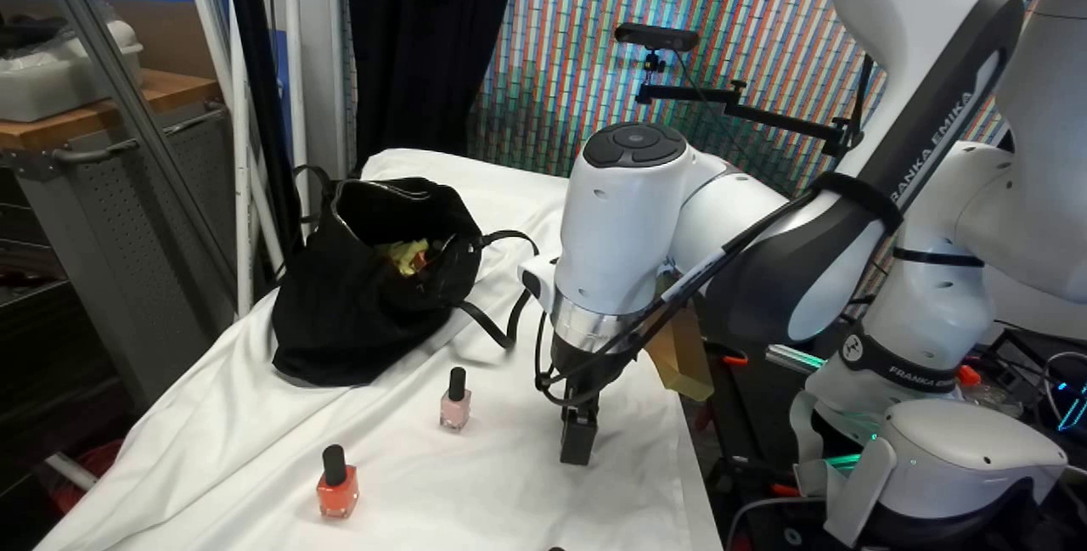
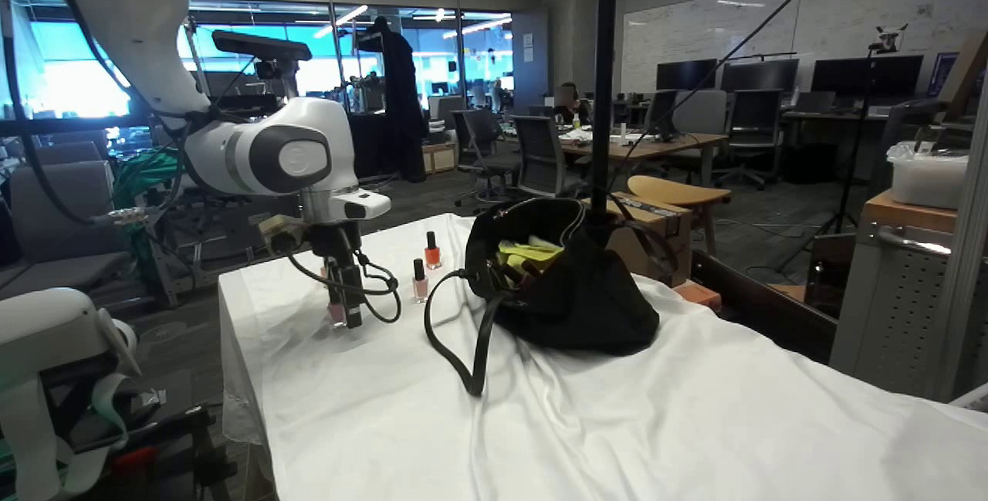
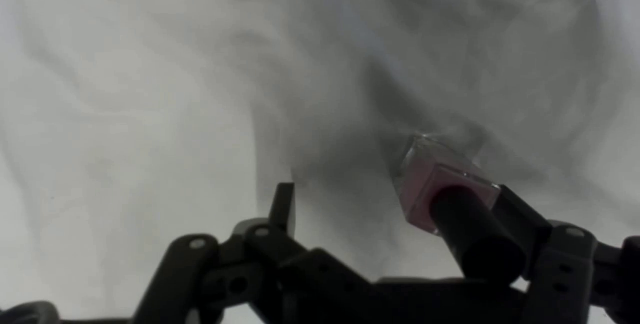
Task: Pick up the nail polish and put them in the bag
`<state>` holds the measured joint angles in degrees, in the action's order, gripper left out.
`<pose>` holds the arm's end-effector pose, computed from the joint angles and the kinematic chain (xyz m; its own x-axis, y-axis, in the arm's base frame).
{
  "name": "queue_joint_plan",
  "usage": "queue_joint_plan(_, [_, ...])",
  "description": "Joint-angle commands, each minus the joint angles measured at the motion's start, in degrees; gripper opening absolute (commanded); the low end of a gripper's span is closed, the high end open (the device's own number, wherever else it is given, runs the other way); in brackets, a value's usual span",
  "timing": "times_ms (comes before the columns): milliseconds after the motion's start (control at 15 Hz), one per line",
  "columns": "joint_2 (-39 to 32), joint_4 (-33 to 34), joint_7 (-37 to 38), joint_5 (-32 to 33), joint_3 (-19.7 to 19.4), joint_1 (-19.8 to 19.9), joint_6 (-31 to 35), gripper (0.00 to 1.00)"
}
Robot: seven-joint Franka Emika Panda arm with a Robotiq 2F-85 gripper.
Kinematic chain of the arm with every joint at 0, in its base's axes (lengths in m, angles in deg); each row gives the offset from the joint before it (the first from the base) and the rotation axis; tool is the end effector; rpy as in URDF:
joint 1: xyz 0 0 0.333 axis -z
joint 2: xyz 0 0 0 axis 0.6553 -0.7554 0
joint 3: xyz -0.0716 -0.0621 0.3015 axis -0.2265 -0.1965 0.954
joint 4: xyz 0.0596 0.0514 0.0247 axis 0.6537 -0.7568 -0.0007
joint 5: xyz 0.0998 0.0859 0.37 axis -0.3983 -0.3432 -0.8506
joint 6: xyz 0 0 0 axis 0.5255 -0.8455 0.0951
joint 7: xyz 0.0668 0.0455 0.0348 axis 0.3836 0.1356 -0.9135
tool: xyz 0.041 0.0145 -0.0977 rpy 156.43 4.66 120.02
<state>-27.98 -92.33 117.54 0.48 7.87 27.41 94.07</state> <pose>0.4392 0.1770 0.2172 0.9996 0.0199 -0.0185 0.0215 -0.9961 0.0856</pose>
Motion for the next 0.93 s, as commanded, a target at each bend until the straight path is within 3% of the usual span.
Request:
queue_joint_plan(0, [-0.59,-0.04,-0.81,-1.27,0.04,-0.82,0.33,0.78])
queue_joint_plan(67, [-0.61,-0.1,-1.15,-1.49,0.17,-0.82,0.18,0.76])
queue_joint_plan(267, [-0.7,-0.12,-2.07,-2.35,0.69,-0.85,-0.03,0.52])
queue_joint_plan(600, [-0.33,-0.23,-2.9,-2.53,1.33,-1.37,-0.65,0.19])
queue_joint_plan(667, [-0.27,-0.24,-2.98,-1.96,1.26,-1.59,-1.05,0.15])
queue_joint_plan(867, [0.92,0.03,-4.64,-0.99,1.2,-1.71,-3.59,0.15])
